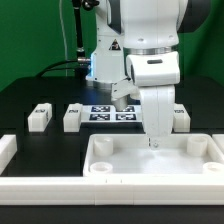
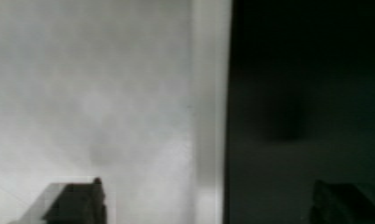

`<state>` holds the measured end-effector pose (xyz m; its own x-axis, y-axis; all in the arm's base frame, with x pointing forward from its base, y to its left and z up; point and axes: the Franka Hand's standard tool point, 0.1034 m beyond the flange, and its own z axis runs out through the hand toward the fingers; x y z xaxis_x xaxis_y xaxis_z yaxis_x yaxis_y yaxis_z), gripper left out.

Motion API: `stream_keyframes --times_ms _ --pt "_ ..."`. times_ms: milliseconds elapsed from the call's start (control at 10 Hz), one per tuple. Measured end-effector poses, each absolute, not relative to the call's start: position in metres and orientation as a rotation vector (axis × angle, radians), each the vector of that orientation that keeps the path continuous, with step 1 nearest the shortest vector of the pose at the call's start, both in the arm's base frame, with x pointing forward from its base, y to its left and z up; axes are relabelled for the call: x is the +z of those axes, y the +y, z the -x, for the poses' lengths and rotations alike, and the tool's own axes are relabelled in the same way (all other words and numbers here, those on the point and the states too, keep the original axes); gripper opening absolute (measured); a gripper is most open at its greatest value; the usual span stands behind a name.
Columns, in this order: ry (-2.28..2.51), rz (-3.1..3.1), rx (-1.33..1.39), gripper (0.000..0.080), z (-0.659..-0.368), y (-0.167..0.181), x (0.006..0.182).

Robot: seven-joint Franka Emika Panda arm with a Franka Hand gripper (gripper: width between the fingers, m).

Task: Assemble desk

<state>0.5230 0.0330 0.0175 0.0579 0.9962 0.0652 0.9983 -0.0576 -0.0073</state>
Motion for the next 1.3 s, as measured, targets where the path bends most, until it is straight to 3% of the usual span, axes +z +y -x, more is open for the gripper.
stream_keyframes --times_ms 700,900,1100,1200,1300 --pt "-2.089 2.28 -0.065 0.0649 -0.523 0.033 0.019" --pt "-1.885 2.476 -0.08 0.0649 -0.517 0.042 0.042" --pt "-1.63 2.649 -0.061 0.0649 -0.509 0.057 0.053" --pt "-1.543 2.705 -0.065 0.0649 -0.517 0.058 0.065" --pt "-1.493 2.73 -0.085 0.0649 -0.52 0.055 0.066"
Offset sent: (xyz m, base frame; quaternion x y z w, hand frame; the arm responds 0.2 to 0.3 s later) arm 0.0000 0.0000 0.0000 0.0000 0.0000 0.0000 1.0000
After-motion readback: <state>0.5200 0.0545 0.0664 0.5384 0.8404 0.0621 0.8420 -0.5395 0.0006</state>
